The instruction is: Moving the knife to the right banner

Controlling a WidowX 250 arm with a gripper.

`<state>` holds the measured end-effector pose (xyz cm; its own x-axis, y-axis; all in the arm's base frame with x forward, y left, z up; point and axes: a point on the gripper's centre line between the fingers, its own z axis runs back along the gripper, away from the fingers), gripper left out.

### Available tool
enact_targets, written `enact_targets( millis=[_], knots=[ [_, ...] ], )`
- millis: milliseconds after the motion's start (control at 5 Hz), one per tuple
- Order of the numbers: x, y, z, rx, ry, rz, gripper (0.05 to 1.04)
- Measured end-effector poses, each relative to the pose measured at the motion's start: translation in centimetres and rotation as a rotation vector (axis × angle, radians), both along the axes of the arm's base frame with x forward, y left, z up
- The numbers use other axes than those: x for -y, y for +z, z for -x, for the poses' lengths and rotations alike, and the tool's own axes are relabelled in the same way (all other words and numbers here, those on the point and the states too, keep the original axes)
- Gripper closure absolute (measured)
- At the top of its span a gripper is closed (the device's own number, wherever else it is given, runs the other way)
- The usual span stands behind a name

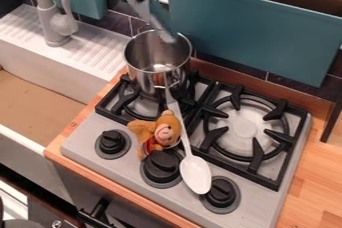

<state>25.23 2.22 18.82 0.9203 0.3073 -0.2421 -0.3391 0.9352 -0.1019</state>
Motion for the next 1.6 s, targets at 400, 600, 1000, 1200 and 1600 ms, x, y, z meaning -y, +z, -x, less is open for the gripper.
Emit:
enact_targets(
  millis=[400,600,1000,1200,1600],
  knots=[
    [3.7,0.1,0.9,0.081,-0.112,0.033,0.978],
    [5.0,-0.4,1.3,0.131,-0.116,0.053,0.978],
    [8.0,-4.3,0.4,0.189,-0.126,-0.032,0.977],
    [9.0,-6.3,0.7,0.194,-0.135,-0.035,0.977],
    [10.8,-11.3,0.8,0.207,-0.150,-0.075,0.978]
  ],
)
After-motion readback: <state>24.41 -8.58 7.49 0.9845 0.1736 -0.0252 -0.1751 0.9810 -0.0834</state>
